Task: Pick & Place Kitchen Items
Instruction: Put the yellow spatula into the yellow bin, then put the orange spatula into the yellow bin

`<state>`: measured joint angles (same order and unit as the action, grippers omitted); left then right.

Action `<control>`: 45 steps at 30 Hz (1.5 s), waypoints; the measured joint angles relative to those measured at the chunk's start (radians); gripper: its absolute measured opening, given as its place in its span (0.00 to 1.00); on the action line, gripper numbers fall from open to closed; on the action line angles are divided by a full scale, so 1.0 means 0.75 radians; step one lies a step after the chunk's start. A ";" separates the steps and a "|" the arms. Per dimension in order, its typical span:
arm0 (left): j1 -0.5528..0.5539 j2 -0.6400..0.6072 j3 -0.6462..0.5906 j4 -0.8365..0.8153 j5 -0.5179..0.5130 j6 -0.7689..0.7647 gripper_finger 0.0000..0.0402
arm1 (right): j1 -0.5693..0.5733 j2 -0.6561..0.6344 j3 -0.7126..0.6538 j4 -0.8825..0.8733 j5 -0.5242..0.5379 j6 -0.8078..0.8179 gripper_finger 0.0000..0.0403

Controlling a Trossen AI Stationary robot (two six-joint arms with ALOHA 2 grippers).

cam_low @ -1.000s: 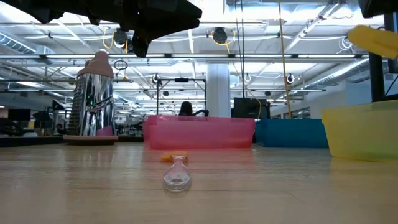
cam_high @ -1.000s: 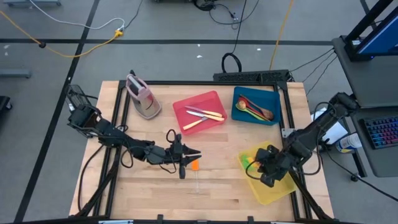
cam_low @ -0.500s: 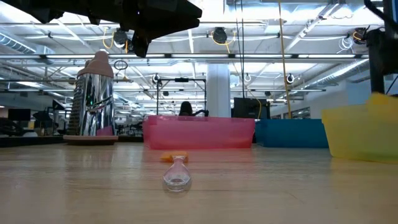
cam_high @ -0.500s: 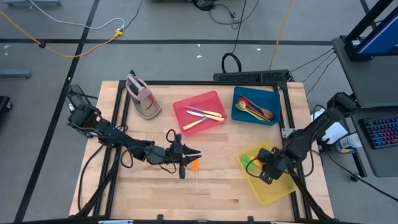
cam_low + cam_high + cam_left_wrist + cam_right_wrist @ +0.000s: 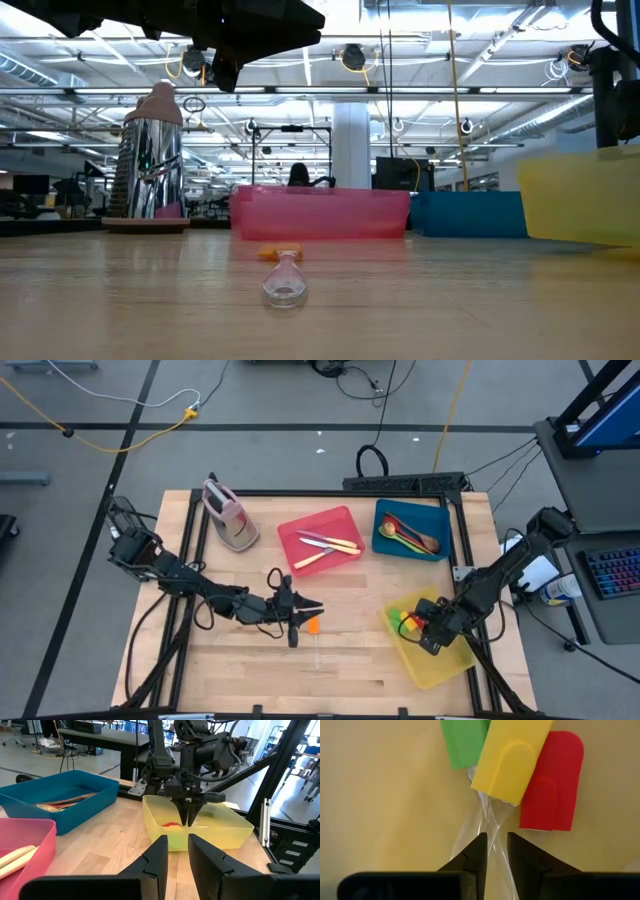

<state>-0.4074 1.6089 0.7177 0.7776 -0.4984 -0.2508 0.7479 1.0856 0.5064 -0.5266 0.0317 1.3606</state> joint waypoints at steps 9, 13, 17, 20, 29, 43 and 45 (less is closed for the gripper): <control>0.000 0.000 0.000 -0.001 -0.001 0.000 0.19 | -0.004 -0.114 -0.007 0.094 0.141 -0.152 0.16; 0.000 0.000 0.000 -0.001 -0.001 -0.007 0.19 | -0.004 -0.166 -0.006 0.226 0.224 -0.297 0.16; 0.000 0.000 0.000 -0.009 -0.001 -0.034 0.19 | -0.004 -0.197 -0.006 0.421 0.358 -0.571 0.16; 0.000 0.000 0.000 -0.016 -0.001 -0.052 0.19 | -0.004 -0.203 -0.006 0.606 0.477 -0.837 0.16; 0.000 0.000 0.000 -0.102 0.052 -0.038 0.19 | -0.025 -0.192 -0.006 1.017 0.724 -1.362 0.16; 0.000 0.003 0.000 -0.334 0.189 -0.001 0.37 | -0.142 0.091 -0.110 1.493 0.725 -1.519 0.38; 0.005 0.003 0.000 -0.379 0.189 -0.057 0.41 | -0.183 0.129 -0.110 1.557 0.725 -1.521 0.40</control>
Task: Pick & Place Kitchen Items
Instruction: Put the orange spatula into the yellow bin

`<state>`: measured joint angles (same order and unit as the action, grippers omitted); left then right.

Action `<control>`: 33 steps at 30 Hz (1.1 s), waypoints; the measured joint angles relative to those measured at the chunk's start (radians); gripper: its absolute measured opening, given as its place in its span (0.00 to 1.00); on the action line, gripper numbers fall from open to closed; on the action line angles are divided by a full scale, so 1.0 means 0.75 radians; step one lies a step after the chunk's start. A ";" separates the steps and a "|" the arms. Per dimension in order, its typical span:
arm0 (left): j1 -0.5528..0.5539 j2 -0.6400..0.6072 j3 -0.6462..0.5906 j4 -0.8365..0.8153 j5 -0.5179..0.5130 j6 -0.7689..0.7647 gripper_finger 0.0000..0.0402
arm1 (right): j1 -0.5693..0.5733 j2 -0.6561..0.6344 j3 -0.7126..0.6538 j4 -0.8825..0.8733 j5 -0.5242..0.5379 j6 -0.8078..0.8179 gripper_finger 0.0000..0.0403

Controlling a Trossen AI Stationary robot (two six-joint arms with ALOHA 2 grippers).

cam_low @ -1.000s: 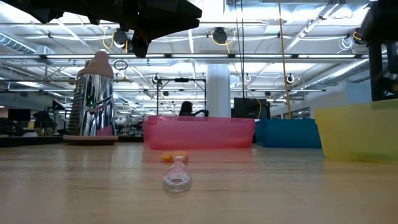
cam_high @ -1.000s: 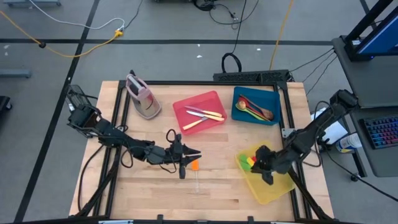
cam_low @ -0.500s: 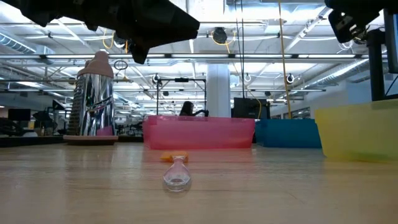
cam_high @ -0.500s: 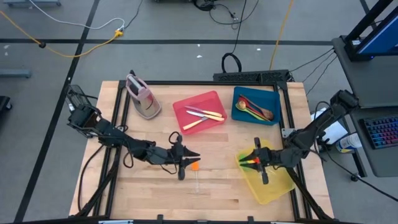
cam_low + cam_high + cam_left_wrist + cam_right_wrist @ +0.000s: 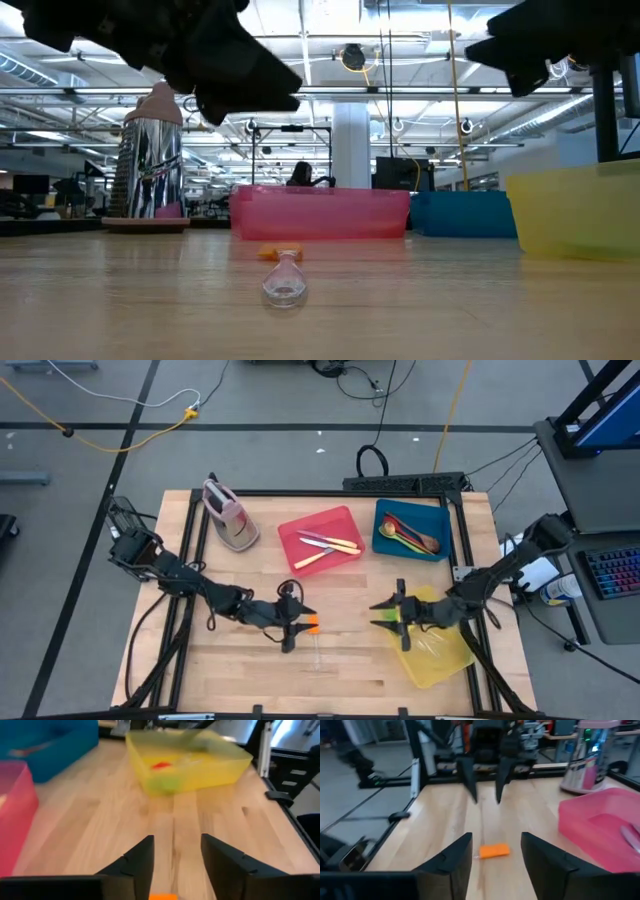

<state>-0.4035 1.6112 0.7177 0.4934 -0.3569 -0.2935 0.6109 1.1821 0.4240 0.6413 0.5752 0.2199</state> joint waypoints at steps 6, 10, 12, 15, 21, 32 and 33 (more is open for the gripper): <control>0.005 0.011 0.000 -0.088 -0.012 -0.232 0.49 | -0.098 0.126 0.000 0.173 -0.002 0.018 0.44; -0.001 0.051 0.000 -0.098 -0.001 -0.485 0.50 | -0.137 0.202 0.000 0.223 -0.005 0.072 0.43; -0.006 0.081 0.000 -0.094 -0.002 -0.536 0.50 | -0.152 0.230 0.000 0.230 -0.006 0.078 0.43; -0.008 0.136 0.000 -0.098 -0.007 -0.601 0.50 | -0.168 0.253 0.000 0.241 -0.059 0.080 0.43; 0.008 0.237 0.000 -0.099 -0.014 -0.688 0.50 | -0.188 0.270 0.000 0.344 -0.244 0.079 0.43; 0.010 0.347 0.002 -0.084 -0.086 -0.703 0.50 | -0.187 0.270 0.000 0.365 -0.250 0.074 0.42; 0.015 0.347 0.002 -0.084 -0.089 -0.704 0.50 | -0.187 0.270 0.000 0.365 -0.250 0.074 0.42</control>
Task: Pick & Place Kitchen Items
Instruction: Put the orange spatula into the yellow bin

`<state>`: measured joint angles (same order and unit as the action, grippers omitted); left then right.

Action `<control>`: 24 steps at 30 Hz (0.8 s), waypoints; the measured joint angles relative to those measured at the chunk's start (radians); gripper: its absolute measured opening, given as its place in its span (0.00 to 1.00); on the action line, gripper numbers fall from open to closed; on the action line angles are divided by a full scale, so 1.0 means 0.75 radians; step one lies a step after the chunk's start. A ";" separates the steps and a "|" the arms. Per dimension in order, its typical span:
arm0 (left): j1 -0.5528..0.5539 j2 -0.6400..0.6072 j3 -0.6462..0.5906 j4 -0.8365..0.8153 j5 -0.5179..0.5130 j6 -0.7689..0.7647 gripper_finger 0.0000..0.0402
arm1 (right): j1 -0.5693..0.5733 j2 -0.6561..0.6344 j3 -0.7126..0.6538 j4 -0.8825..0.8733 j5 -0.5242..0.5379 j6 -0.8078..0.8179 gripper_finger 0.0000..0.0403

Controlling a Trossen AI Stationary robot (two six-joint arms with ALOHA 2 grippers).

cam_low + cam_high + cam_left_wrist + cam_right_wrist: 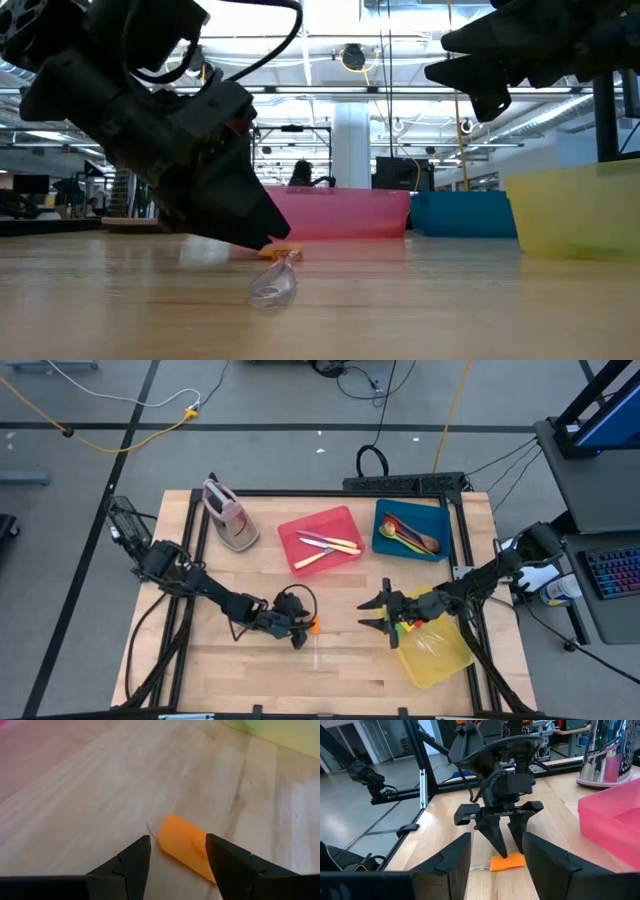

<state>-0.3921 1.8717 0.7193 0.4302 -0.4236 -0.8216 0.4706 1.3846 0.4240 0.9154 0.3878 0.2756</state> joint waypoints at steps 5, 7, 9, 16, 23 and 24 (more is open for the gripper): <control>0.026 0.001 0.000 -0.004 0.001 -0.028 0.50 | 0.000 0.000 0.000 0.000 0.000 0.000 0.42; 0.036 0.000 0.000 -0.004 0.036 -0.027 0.50 | 0.000 0.000 0.000 0.000 0.000 0.000 0.42; 0.040 -0.001 -0.001 -0.007 0.075 -0.028 0.49 | 0.000 0.000 0.000 0.000 0.000 0.000 0.42; 0.037 0.001 -0.002 -0.010 0.147 -0.036 0.36 | 0.001 0.000 0.000 0.000 0.000 0.000 0.42; 0.036 0.001 -0.002 -0.008 0.202 -0.028 0.22 | 0.001 -0.001 0.000 0.000 0.000 0.000 0.42; 0.036 0.001 -0.002 -0.009 0.202 -0.023 0.20 | 0.001 -0.001 0.000 0.000 0.000 0.000 0.42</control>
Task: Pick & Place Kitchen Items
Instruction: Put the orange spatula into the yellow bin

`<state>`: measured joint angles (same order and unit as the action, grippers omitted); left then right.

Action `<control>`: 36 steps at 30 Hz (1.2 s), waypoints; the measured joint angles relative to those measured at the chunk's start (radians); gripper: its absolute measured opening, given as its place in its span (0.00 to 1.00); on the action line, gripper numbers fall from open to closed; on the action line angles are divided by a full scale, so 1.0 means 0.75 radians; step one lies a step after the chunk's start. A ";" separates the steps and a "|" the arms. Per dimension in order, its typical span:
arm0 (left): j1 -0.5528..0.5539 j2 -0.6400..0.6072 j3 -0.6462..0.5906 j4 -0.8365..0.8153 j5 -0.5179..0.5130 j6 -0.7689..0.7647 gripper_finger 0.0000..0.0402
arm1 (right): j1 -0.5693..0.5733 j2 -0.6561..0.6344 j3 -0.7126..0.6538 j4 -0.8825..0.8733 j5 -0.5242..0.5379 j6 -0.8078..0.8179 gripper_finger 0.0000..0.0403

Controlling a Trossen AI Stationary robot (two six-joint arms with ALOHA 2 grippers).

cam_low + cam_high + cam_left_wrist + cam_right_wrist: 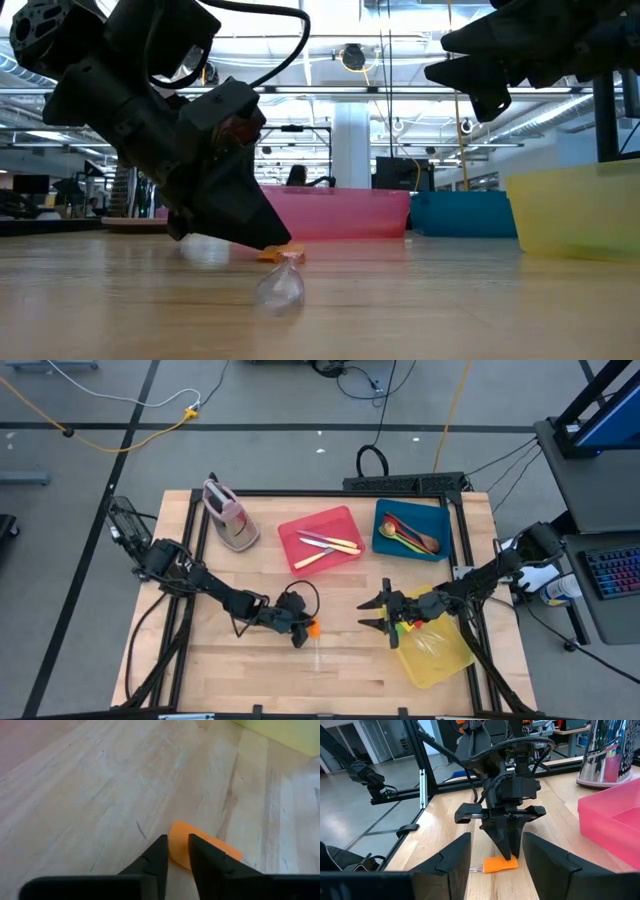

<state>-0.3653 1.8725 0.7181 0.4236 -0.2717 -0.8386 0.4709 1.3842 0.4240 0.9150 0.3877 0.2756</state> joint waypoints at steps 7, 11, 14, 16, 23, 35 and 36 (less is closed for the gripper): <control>0.009 0.001 -0.001 -0.002 0.007 0.039 0.02 | 0.000 0.000 0.000 0.000 0.000 0.000 0.42; 0.012 0.001 -0.001 0.000 0.008 0.043 0.02 | 0.000 0.000 0.000 0.000 0.000 0.000 0.42; 0.012 0.000 -0.001 0.018 -0.004 0.043 0.01 | 0.000 0.000 0.000 0.000 0.000 0.000 0.42; 0.013 0.000 -0.002 0.054 -0.011 0.057 0.01 | 0.000 0.000 0.000 0.000 0.000 0.000 0.42; 0.017 0.000 -0.003 0.245 -0.008 0.163 0.00 | 0.000 0.000 0.000 -0.001 0.001 0.000 0.42; 0.102 -0.002 -0.002 0.422 -0.013 0.247 0.00 | -0.055 0.117 0.004 -0.011 0.004 0.204 0.42; 0.107 -0.002 -0.002 0.448 -0.007 0.266 0.00 | -0.065 0.152 0.008 -0.004 0.003 0.231 0.42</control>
<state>-0.2851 1.8709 0.7170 0.7595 -0.2771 -0.6391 0.4225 1.4983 0.4300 0.9119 0.3903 0.4488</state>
